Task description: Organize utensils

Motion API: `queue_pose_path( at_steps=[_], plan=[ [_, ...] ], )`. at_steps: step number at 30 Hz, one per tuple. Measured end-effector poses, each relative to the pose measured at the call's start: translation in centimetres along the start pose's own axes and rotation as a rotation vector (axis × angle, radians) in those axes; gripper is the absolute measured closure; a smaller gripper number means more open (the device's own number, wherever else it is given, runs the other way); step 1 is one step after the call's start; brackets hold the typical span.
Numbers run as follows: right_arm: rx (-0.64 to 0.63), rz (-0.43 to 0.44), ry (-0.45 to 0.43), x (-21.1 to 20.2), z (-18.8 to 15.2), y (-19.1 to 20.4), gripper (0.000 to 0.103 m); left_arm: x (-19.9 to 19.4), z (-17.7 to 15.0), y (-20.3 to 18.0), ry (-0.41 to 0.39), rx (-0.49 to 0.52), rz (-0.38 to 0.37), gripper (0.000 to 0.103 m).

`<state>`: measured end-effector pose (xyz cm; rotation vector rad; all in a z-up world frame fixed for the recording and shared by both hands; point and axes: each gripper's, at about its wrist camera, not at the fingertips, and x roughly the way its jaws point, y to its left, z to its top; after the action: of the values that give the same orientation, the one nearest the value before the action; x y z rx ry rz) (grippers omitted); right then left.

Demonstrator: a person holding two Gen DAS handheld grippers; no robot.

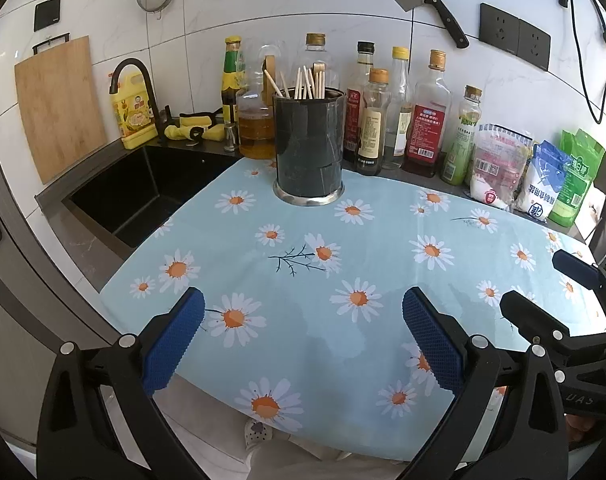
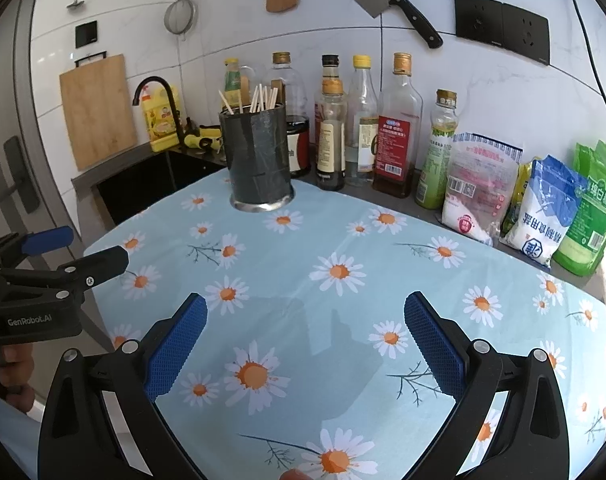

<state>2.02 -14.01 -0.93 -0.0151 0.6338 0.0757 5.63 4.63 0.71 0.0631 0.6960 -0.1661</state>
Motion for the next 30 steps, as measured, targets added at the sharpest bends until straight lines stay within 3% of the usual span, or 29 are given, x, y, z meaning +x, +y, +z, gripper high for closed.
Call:
queue_pose_path(
  at_steps=[30],
  plan=[
    [-0.016, 0.002, -0.009, -0.74, 0.03, -0.32, 0.008, -0.76, -0.15, -0.19, 0.000, -0.009, 0.004, 0.006]
  ],
)
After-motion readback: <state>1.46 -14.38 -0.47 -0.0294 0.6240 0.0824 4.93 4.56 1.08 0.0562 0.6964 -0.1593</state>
